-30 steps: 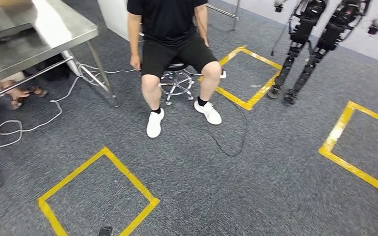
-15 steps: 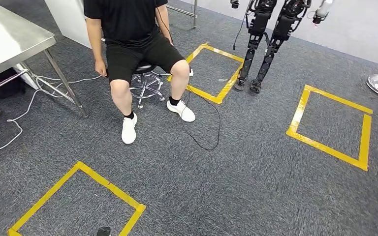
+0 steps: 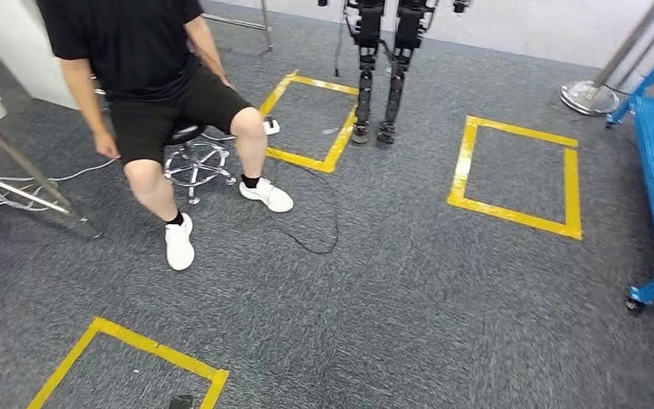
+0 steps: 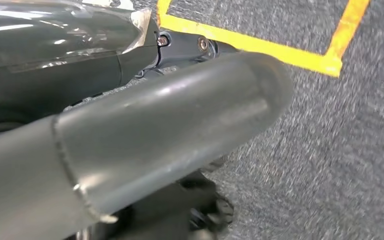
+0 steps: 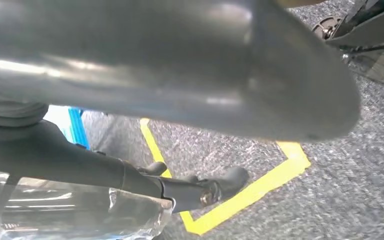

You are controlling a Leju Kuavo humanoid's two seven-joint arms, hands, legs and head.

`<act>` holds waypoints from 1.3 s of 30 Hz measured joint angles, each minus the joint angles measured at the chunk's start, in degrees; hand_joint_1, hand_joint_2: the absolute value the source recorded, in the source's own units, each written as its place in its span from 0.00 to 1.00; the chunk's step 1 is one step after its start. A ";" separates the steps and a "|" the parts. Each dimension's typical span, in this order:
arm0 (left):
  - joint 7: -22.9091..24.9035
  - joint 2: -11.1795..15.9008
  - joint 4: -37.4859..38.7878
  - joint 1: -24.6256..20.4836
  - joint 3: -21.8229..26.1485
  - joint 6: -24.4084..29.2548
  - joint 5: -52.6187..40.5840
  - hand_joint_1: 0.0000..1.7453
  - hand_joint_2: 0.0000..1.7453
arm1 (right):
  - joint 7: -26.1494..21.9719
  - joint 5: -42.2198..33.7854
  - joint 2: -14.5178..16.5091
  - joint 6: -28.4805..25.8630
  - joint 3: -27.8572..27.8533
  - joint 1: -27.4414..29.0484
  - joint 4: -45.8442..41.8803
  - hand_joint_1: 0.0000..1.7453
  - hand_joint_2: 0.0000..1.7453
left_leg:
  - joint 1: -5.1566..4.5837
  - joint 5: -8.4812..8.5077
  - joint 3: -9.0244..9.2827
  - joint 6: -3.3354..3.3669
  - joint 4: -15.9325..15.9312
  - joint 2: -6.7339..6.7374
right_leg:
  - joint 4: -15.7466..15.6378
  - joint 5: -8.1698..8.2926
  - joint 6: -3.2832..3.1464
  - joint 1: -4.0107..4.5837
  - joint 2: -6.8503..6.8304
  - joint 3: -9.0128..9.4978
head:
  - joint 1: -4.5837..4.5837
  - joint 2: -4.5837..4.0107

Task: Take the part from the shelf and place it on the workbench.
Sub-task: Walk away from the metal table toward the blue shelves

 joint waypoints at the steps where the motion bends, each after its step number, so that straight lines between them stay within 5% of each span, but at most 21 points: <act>1: 0.02 0.02 0.01 0.11 0.01 0.01 0.00 0.00 0.00 | 0.02 0.03 0.07 0.01 0.01 -0.02 0.00 0.00 0.00 | -0.01 -1.89 -1.94 0.09 4.06 -0.81 | 0.03 0.04 -0.31 0.20 0.67 -0.05 | -0.05 0.01; 2: 0.04 0.04 0.01 0.22 0.01 0.01 0.00 0.00 0.00 | 0.02 0.06 0.14 0.02 0.02 -0.02 0.01 0.00 0.00 | -0.02 -2.93 -3.56 0.19 7.25 -1.21 | 0.05 0.05 -0.39 0.39 1.46 -0.06 | -0.08 0.01; 4: 0.04 0.08 0.01 0.34 0.01 0.01 0.00 0.00 0.00 | 0.02 0.07 0.20 0.02 0.03 0.10 0.03 0.00 0.00 | -0.02 -1.47 -4.18 0.49 7.70 -1.48 | 0.09 0.06 -0.43 0.62 3.08 0.06 | -0.09 0.01; 7: 0.04 0.11 0.01 0.35 0.01 0.01 0.00 0.00 0.00 | 0.02 0.11 0.26 0.02 0.04 0.13 0.04 0.00 0.00 | 0.09 4.63 0.35 1.19 -3.06 -4.07 | 0.21 0.06 -0.30 0.83 5.36 0.24 | -0.08 0.00; 9: 0.04 0.17 0.01 0.35 0.01 0.01 0.00 0.00 0.00 | 0.02 0.19 0.35 0.03 0.08 0.02 0.04 0.00 0.00 | -0.02 5.91 1.98 1.48 -7.01 -5.54 | 0.30 0.19 0.15 0.96 6.54 -0.10 | -0.06 -0.01; 11: 0.01 0.16 0.01 0.31 0.01 0.01 0.04 0.00 0.00 | 0.02 0.23 0.36 0.04 0.09 0.12 0.05 0.00 0.00 | -0.36 6.07 2.20 1.85 -7.50 -4.55 | 0.13 0.44 0.97 0.95 7.60 -0.62 | -0.07 0.00; 14: -0.02 0.09 0.01 0.28 -0.01 -0.02 0.04 0.00 0.00 | 0.02 0.25 0.26 0.04 0.10 0.28 0.07 0.00 0.00 | -0.31 6.87 2.83 2.96 -8.80 -2.43 | 3.42 -1.08 1.35 1.04 4.23 -2.73 | 0.18 0.00; 16: 0.03 0.09 0.01 0.34 -0.01 -0.06 0.03 0.00 0.00 | 0.02 0.25 0.29 0.03 0.11 0.18 0.07 0.00 0.00 | -0.36 6.96 2.91 3.29 -9.04 -0.75 | 10.60 -4.07 1.12 0.78 1.43 -6.50 | 0.44 0.00; 18: 0.04 0.11 0.01 0.40 0.01 -0.13 0.07 0.00 0.00 | 0.02 0.25 0.28 0.03 0.10 0.22 0.07 0.00 0.00 | -0.42 6.87 2.88 3.24 -9.02 0.91 | 15.92 -5.51 1.63 0.36 0.89 -9.26 | 0.46 -0.01; 20: 0.04 0.11 0.01 0.40 0.00 -0.25 0.09 0.00 0.00 | 0.02 0.25 0.22 0.04 0.09 0.42 0.07 0.00 0.00 | -0.31 6.68 2.99 2.97 -8.99 2.34 | 12.65 -3.64 2.88 -0.19 0.16 -7.40 | 0.48 0.00; 22: 0.05 0.14 0.01 0.40 -0.01 -0.39 0.09 0.00 0.00 | 0.02 0.27 0.23 0.04 0.10 0.40 0.07 0.00 0.00 | -0.32 6.28 3.36 2.33 -8.90 3.59 | 4.38 -0.83 3.79 -0.48 -2.48 -2.69 | 0.55 0.01; 24: 0.07 0.20 0.01 0.38 -0.01 -0.45 0.09 0.00 0.00 | 0.02 0.29 0.35 0.05 0.11 0.15 0.07 0.00 0.00 | -0.51 5.80 3.79 1.48 -8.82 4.76 | 0.14 0.37 3.31 -0.19 -4.20 -0.36 | 0.37 -0.01; 26: 0.09 0.20 0.01 0.34 -0.03 -0.48 0.09 0.00 0.00 | 0.02 0.32 0.37 0.06 0.10 0.09 0.07 0.00 0.00 | -0.43 5.55 4.25 0.72 -9.00 5.99 | -0.08 0.51 2.23 0.27 -3.12 -0.53 | 0.12 -0.01; 27: 0.13 0.17 0.01 0.30 -0.05 -0.48 0.08 0.00 0.00 | 0.02 0.32 0.33 0.06 0.10 0.17 0.07 0.00 0.00 | -0.18 5.30 4.40 0.32 -8.87 5.77 | -0.18 0.59 1.78 0.09 -2.39 -0.53 | 0.08 0.00; 29: 0.22 0.13 0.01 0.28 -0.09 -0.51 0.05 0.00 0.00 | 0.03 0.34 0.23 0.06 0.10 0.27 0.08 0.00 0.00 | 0.21 3.14 3.55 -0.21 -6.19 3.01 | -0.41 0.88 0.85 -0.31 -1.08 -0.40 | -0.15 -0.01; 31: 0.41 0.13 0.04 0.42 -0.10 -0.52 0.03 0.00 0.00 | 0.04 0.35 0.28 0.06 0.11 0.25 0.08 0.00 0.00 | 0.30 -0.95 0.20 -0.18 1.20 -0.37 | -0.46 1.11 0.22 -0.24 0.24 -0.52 | -0.43 -0.01; 33: 0.60 0.14 0.17 0.62 -0.10 -0.52 0.02 0.00 0.00 | 0.03 0.35 0.40 0.06 0.11 0.26 0.08 0.00 0.00 | 0.25 -3.21 -3.23 0.05 7.73 -1.26 | -0.43 1.22 -0.02 0.12 1.84 -0.67 | -0.48 0.01; 35: 0.83 0.15 0.29 0.68 -0.11 -0.54 0.01 0.00 0.00 | 0.03 0.35 0.40 0.06 0.10 0.39 0.09 0.00 0.00 | 0.26 -1.03 -3.18 0.46 6.51 -1.56 | -0.39 1.31 -0.07 0.30 3.47 -0.65 | -0.48 0.00; 37: 1.07 0.19 0.32 0.68 -0.13 -0.54 0.00 0.00 0.00 | 0.04 0.37 0.43 0.07 0.10 0.45 0.09 0.00 0.00 | 0.24 3.19 -0.03 1.06 -0.92 -3.52 | -0.29 1.42 0.07 0.40 5.04 -0.60 | -0.48 -0.01; 39: 1.22 0.23 0.33 0.66 -0.15 -0.54 -0.01 0.00 0.00 | 0.03 0.40 0.52 0.08 0.10 0.34 0.09 0.00 0.00 | 0.14 5.41 2.29 1.47 -6.46 -5.60 | -0.11 1.58 0.51 0.66 6.35 -0.92 | -0.46 0.00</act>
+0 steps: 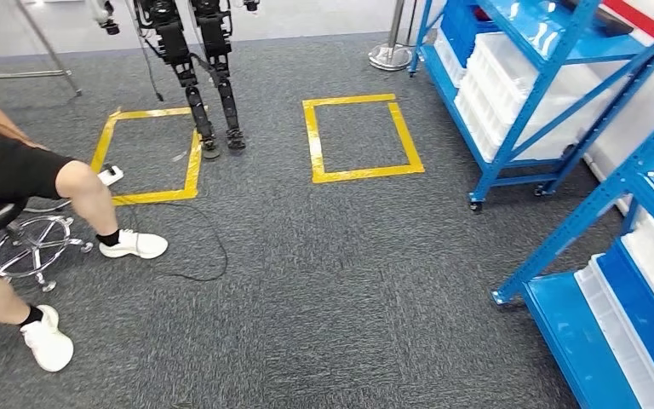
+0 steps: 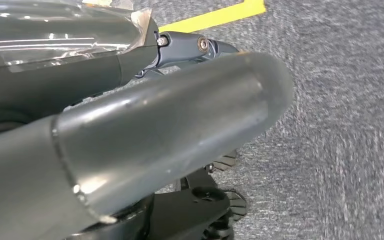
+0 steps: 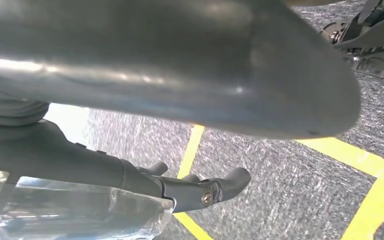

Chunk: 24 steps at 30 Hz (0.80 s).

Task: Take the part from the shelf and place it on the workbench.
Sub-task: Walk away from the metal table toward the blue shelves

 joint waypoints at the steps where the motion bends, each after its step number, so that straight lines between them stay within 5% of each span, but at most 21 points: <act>1: 0.06 -0.01 0.01 -0.02 -0.03 0.00 0.00 0.00 0.00 | 0.00 0.01 0.04 0.00 0.00 -0.02 0.00 0.00 0.00 | -0.19 0.20 0.29 0.17 -0.94 -0.40 | 0.01 0.14 0.33 0.07 0.56 -0.28 | 0.01 0.01; 3: 0.17 -0.05 0.01 -0.06 -0.09 0.01 0.00 0.00 0.00 | 0.01 0.02 0.02 0.00 -0.01 0.13 0.02 0.00 0.00 | -0.45 0.59 0.40 0.75 -1.36 0.99 | -0.06 0.43 1.10 0.02 1.43 -1.01 | 0.04 0.01; 5: 0.21 -0.10 0.01 -0.11 -0.14 0.01 -0.01 0.00 0.00 | 0.01 0.02 -0.04 0.02 0.00 0.27 0.05 0.00 0.00 | -0.48 1.18 0.55 1.60 -2.00 2.45 | 2.14 -0.75 1.23 0.07 -0.59 -2.45 | 0.18 0.00; 7: 0.22 -0.11 0.01 -0.07 -0.17 -0.02 -0.05 0.00 0.00 | 0.01 0.05 -0.05 0.04 0.00 0.18 0.07 0.00 0.00 | -0.62 1.41 0.51 2.02 -2.32 4.18 | 8.68 -4.13 0.76 0.10 -4.01 -5.57 | 0.42 0.01; 9: 0.32 -0.10 0.02 0.01 -0.17 -0.04 -0.08 0.00 0.00 | 0.01 0.13 -0.04 0.04 0.00 0.16 0.07 0.00 0.00 | -0.81 1.39 0.36 2.07 -2.30 6.06 | 15.26 -6.89 0.84 -0.02 -5.31 -8.51 | 0.54 0.01; 10: 0.38 -0.09 0.03 0.02 -0.17 -0.04 -0.08 0.00 0.00 | 0.01 0.16 -0.05 0.04 0.00 0.24 0.07 0.00 0.00 | -0.85 1.36 0.31 2.05 -2.29 6.92 | 16.04 -7.09 1.20 -0.10 -5.55 -8.59 | 0.55 0.01; 12: 0.47 -0.10 0.03 0.01 -0.17 -0.04 -0.08 0.00 0.00 | 0.01 0.23 -0.13 0.04 0.00 0.39 0.07 0.00 0.00 | -0.85 1.23 0.38 1.85 -2.26 8.40 | 10.88 -5.31 2.19 -0.29 -6.61 -5.16 | 0.58 0.00; 14: 0.53 -0.11 0.03 0.00 -0.19 -0.04 -0.08 0.00 0.00 | 0.01 0.29 -0.17 0.05 0.01 0.26 0.07 0.00 0.00 | -1.05 0.87 0.73 1.31 -2.18 9.64 | 3.11 -3.09 2.47 -0.28 -9.80 -0.51 | 0.60 -0.01; 16: 0.59 -0.10 0.03 -0.04 -0.19 -0.02 -0.08 0.00 0.00 | 0.01 0.34 -0.16 0.05 0.03 0.07 0.07 0.00 0.00 | -1.33 0.40 1.26 0.59 -2.12 10.81 | 0.14 -2.20 1.83 0.07 -11.50 1.11 | 0.38 -0.01; 18: 0.63 -0.16 0.02 -0.16 -0.19 -0.01 -0.08 0.00 0.00 | 0.01 0.35 -0.20 0.05 0.04 0.06 0.08 0.00 0.00 | -1.25 -0.03 1.80 -0.08 -2.18 12.05 | 0.09 -2.01 1.06 0.15 -10.10 1.02 | 0.16 0.00; 19: 0.63 -0.20 0.01 -0.23 -0.20 -0.01 -0.08 0.00 0.00 | 0.01 0.35 -0.23 0.05 0.04 0.10 0.08 0.00 0.00 | -1.03 -0.50 1.91 -0.43 -1.83 11.78 | -0.01 -1.92 0.73 -0.09 -9.35 1.13 | 0.14 0.00; 21: 0.63 -0.23 0.01 -0.26 -0.21 -0.01 -0.08 0.00 0.00 | 0.02 0.35 -0.31 0.04 0.04 0.13 0.09 0.00 0.00 | -0.55 -3.23 0.57 -0.98 1.96 8.75 | -0.20 -1.66 -0.17 -0.61 -7.85 1.55 | -0.06 0.00; 23: 0.63 -0.23 0.03 -0.08 -0.21 -0.06 -0.08 0.00 0.00 | 0.02 0.36 -0.31 0.05 0.05 0.13 0.09 0.00 0.00 | -0.35 -7.17 -2.99 -1.14 9.66 5.22 | -0.18 -1.51 -0.77 -0.44 -6.32 1.44 | -0.22 0.00; 24: 0.63 -0.22 0.04 0.04 -0.21 -0.11 -0.08 0.00 0.00 | 0.02 0.36 -0.28 0.07 0.06 0.13 0.09 0.00 0.00 | -0.35 -8.20 -4.69 -1.15 12.83 4.58 | -0.16 -1.50 -0.86 -0.28 -5.44 1.39 | -0.20 0.01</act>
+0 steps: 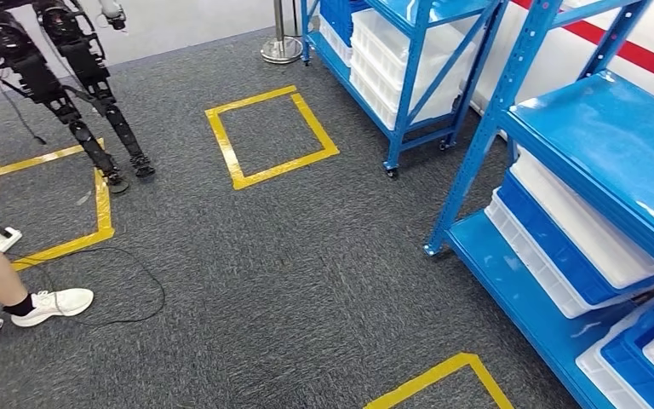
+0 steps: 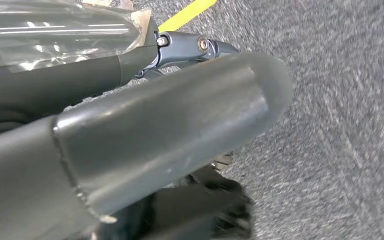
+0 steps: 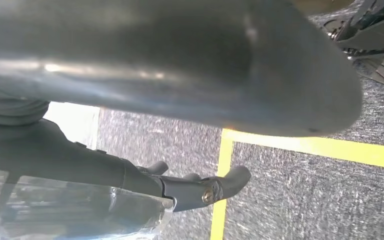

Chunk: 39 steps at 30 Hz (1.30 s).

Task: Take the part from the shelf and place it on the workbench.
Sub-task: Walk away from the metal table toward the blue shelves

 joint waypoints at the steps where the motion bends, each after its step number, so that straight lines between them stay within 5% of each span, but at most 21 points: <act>1: 0.00 0.01 0.01 0.10 0.00 -0.08 0.00 0.00 0.00 | 0.00 -0.01 0.02 0.02 0.00 0.04 0.00 0.00 0.00 | 0.00 0.08 -1.01 0.05 1.49 -0.27 | 0.04 0.02 -0.05 0.13 0.90 0.00 | -0.01 -0.01; 2: 0.00 0.01 0.01 0.14 0.00 -0.19 -0.02 0.00 0.00 | 0.01 -0.01 0.01 0.03 0.00 0.09 0.00 0.00 0.00 | 0.01 1.41 -0.99 0.16 0.71 -0.43 | 0.08 0.02 -0.04 0.20 1.80 0.06 | 0.00 0.00; 5: 0.03 0.09 0.02 0.16 0.00 -0.47 -0.08 0.00 0.00 | 0.01 -0.01 -0.03 0.06 0.00 0.08 0.00 0.00 0.00 | 0.16 7.76 3.18 0.71 -9.88 -2.99 | 0.28 0.01 0.09 0.39 4.23 0.21 | 0.01 -0.01; 7: 0.08 0.14 0.03 0.13 -0.01 -0.56 -0.09 0.00 0.00 | 0.01 -0.01 0.01 0.07 0.00 -0.03 0.00 0.00 0.00 | 0.03 8.95 4.60 1.03 -13.55 -4.54 | 0.33 0.16 0.59 0.49 5.43 -0.19 | 0.03 -0.01; 9: 0.09 0.13 0.03 0.09 -0.02 -0.59 -0.09 0.00 0.00 | 0.01 -0.01 0.02 0.06 0.00 0.08 0.01 0.00 0.00 | -0.31 9.11 4.67 1.60 -14.00 -3.64 | 0.14 0.45 1.46 0.39 6.47 -0.78 | 0.03 -0.01; 12: 0.09 0.09 0.03 0.00 -0.02 -0.60 -0.11 0.00 0.00 | 0.01 -0.01 -0.06 0.06 0.00 0.26 0.04 0.00 0.00 | -0.24 9.97 5.00 2.90 -15.16 -1.58 | 3.40 -1.21 1.72 0.48 3.55 -2.96 | 0.27 -0.01; 14: 0.14 0.09 0.03 0.03 -0.02 -0.60 -0.14 0.00 0.00 | 0.01 0.01 -0.04 0.07 0.00 0.12 0.04 0.00 0.00 | -0.36 10.08 4.93 3.27 -15.34 0.08 | 10.67 -4.43 1.40 0.34 0.78 -6.70 | 0.52 -0.01; 16: 0.25 0.12 0.03 0.07 -0.02 -0.56 -0.14 0.00 0.00 | 0.05 0.05 -0.03 0.06 0.00 0.09 0.04 0.00 0.00 | -0.47 10.05 4.80 3.28 -15.31 1.80 | 16.24 -6.17 1.79 0.04 0.04 -9.44 | 0.58 -0.01; 18: 0.32 0.13 0.03 0.06 -0.02 -0.50 -0.12 0.00 0.00 | 0.19 0.15 -0.08 0.06 0.00 0.22 0.04 0.00 0.00 | -0.46 9.95 4.80 3.12 -15.29 3.21 | 13.29 -4.63 2.86 -0.30 -0.58 -7.57 | 0.62 -0.01; 20: 0.32 0.14 0.02 0.05 -0.02 -0.44 -0.08 0.00 0.00 | 0.34 0.19 -0.08 0.08 0.00 0.21 0.04 0.00 0.00 | -0.59 9.64 5.05 2.64 -15.19 4.44 | 5.15 -1.96 3.65 -0.51 -3.07 -2.90 | 0.66 0.00; 22: 0.23 0.16 0.01 0.01 -0.02 -0.49 -0.13 0.00 0.00 | 0.45 0.09 0.02 0.11 -0.01 -0.03 0.03 0.00 0.00 | -0.84 9.16 5.50 1.81 -15.07 5.53 | 0.58 -0.73 3.22 -0.24 -5.03 -0.26 | 0.48 0.00; 25: 0.18 0.14 0.01 -0.23 -0.12 -0.79 -0.42 0.00 0.00 | 0.51 -0.23 0.04 0.09 -0.02 0.01 0.04 0.00 0.00 | -0.51 8.54 6.26 0.64 -14.97 6.72 | 0.05 -0.58 1.86 -0.07 -3.65 -0.20 | 0.21 -0.01; 27: 0.28 0.11 0.01 -0.36 -0.22 -0.91 -0.51 0.00 0.00 | 0.51 -0.33 0.01 -0.02 -0.04 0.12 0.04 0.00 0.00 | -0.04 6.52 5.60 0.02 -12.51 4.55 | -0.17 -0.32 0.98 -0.54 -2.28 0.09 | 0.01 -0.01; 29: 0.47 0.13 0.02 -0.27 -0.23 -0.86 -0.49 0.00 0.00 | 0.51 -0.20 0.07 -0.09 -0.06 0.08 0.04 0.00 0.00 | 0.16 2.61 2.75 -0.22 -5.86 1.26 | -0.20 -0.10 0.30 -0.52 -0.91 0.14 | -0.22 0.00; 31: 0.62 0.15 0.03 -0.07 -0.22 -0.70 -0.37 0.00 0.00 | 0.51 0.04 0.20 -0.04 -0.07 0.03 0.04 0.00 0.00 | 0.17 0.25 -0.37 -0.22 0.41 0.02 | -0.15 -0.01 0.00 -0.20 0.69 0.05 | -0.23 0.00; 33: 0.64 0.16 0.03 0.00 -0.22 -0.57 -0.17 0.00 0.00 | 0.55 0.28 0.28 0.05 -0.07 0.07 0.04 0.00 0.00 | 0.18 2.28 -0.46 0.00 -0.37 -0.36 | -0.08 0.02 -0.03 -0.03 2.42 0.14 | -0.22 0.00; 36: 0.56 0.29 0.03 0.00 -0.21 -0.41 -0.02 0.00 0.00 | 0.69 0.55 0.36 0.25 -0.05 -0.05 0.04 0.00 0.00 | 0.33 8.06 3.62 0.56 -10.56 -3.84 | 0.14 0.05 0.17 0.18 4.68 0.12 | -0.21 -0.01; 38: 0.51 0.37 0.03 -0.02 -0.22 -0.31 0.02 0.00 0.00 | 0.74 0.62 0.44 0.37 -0.04 -0.22 0.04 0.00 0.00 | 0.20 8.91 4.70 0.89 -13.68 -5.71 | 0.24 0.26 0.77 0.26 5.88 -0.49 | -0.18 -0.01; 39: 0.50 0.37 0.03 -0.04 -0.21 -0.26 0.04 0.00 0.00 | 0.75 0.64 0.45 0.40 -0.04 -0.24 0.04 0.00 0.00 | 0.01 8.94 4.80 1.16 -14.04 -5.23 | 0.19 0.43 1.24 0.25 6.53 -0.94 | -0.18 -0.01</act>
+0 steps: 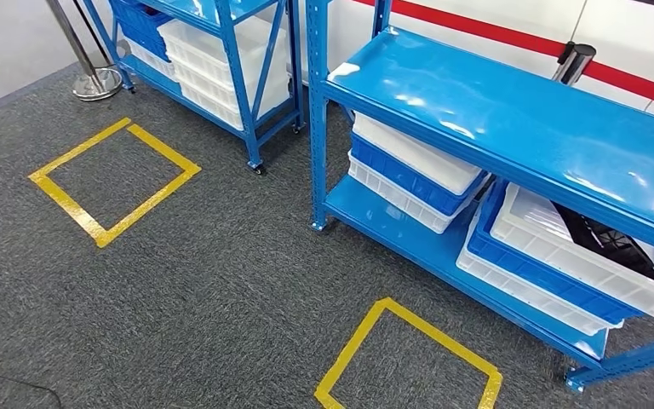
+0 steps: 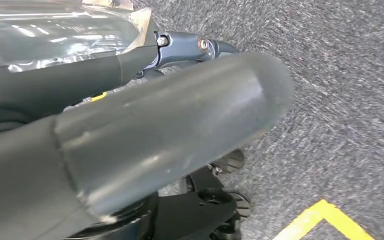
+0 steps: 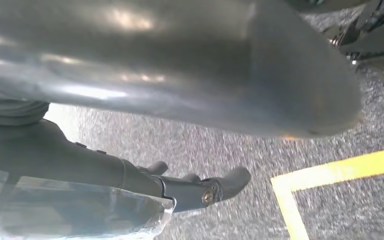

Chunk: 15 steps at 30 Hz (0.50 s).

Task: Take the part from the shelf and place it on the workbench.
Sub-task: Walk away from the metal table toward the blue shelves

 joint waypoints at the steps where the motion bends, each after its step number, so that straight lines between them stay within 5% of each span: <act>1: -0.02 -0.02 0.00 -0.03 0.01 0.04 0.02 0.00 0.00 | 0.00 0.01 -0.02 0.01 -0.01 0.06 0.01 0.00 0.00 | -0.08 0.25 0.08 0.44 -0.28 0.77 | 0.02 0.11 0.38 -0.08 0.13 -0.33 | 0.02 0.01; 3: -0.11 -0.09 0.00 -0.05 0.02 0.10 0.05 0.00 0.00 | 0.01 0.03 -0.07 0.01 -0.01 0.11 0.02 0.00 0.00 | -0.11 0.79 0.36 1.39 -1.09 2.42 | 2.32 -1.06 0.58 0.02 -2.22 -1.84 | 0.15 0.01; 5: -0.20 -0.11 0.00 0.01 0.02 0.10 0.05 0.00 0.00 | 0.02 0.03 -0.04 0.01 0.00 0.02 0.02 0.00 0.00 | -0.19 0.98 0.45 1.81 -1.42 4.33 | 8.87 -4.14 0.19 0.04 -5.44 -5.12 | 0.34 0.01; 8: -0.25 -0.10 0.00 0.09 0.02 -0.04 0.04 0.00 0.00 | 0.02 0.01 -0.02 0.01 -0.01 0.10 0.02 0.00 0.00 | -0.26 0.91 0.29 1.83 -1.40 6.97 | 16.16 -6.48 0.66 -0.26 -6.53 -8.66 | 0.43 0.01; 10: -0.36 -0.12 0.00 0.09 0.01 -0.42 -0.02 0.00 0.00 | 0.02 -0.10 -0.16 0.01 -0.02 0.30 0.02 0.00 0.00 | -0.20 0.76 0.35 1.60 -1.34 8.41 | 11.71 -4.56 1.83 -0.63 -7.58 -5.97 | 0.49 0.00; 12: -0.46 -0.13 0.00 0.08 -0.02 -0.84 -0.16 0.00 0.00 | -0.01 -0.28 -0.27 -0.07 -0.02 0.28 0.02 0.00 0.00 | -0.36 0.36 0.56 0.98 -1.11 9.73 | 3.91 -2.24 2.53 -0.78 -10.35 -1.34 | 0.58 0.00; 14: -0.50 -0.08 0.00 0.03 -0.04 -1.03 -0.31 0.00 0.00 | -0.07 -0.43 -0.20 -0.26 -0.02 0.17 0.01 0.00 0.00 | -0.69 -0.12 0.87 0.23 -0.90 10.93 | 0.37 -1.34 2.01 -0.59 -11.62 0.73 | 0.35 0.00; 15: -0.51 -0.07 0.00 -0.04 -0.05 -1.08 -0.36 0.00 0.00 | -0.09 -0.50 -0.16 -0.36 -0.02 0.22 0.01 0.00 0.00 | -0.72 -0.28 1.04 -0.07 -0.89 11.48 | 0.28 -1.25 1.57 -0.37 -11.10 0.73 | 0.22 0.00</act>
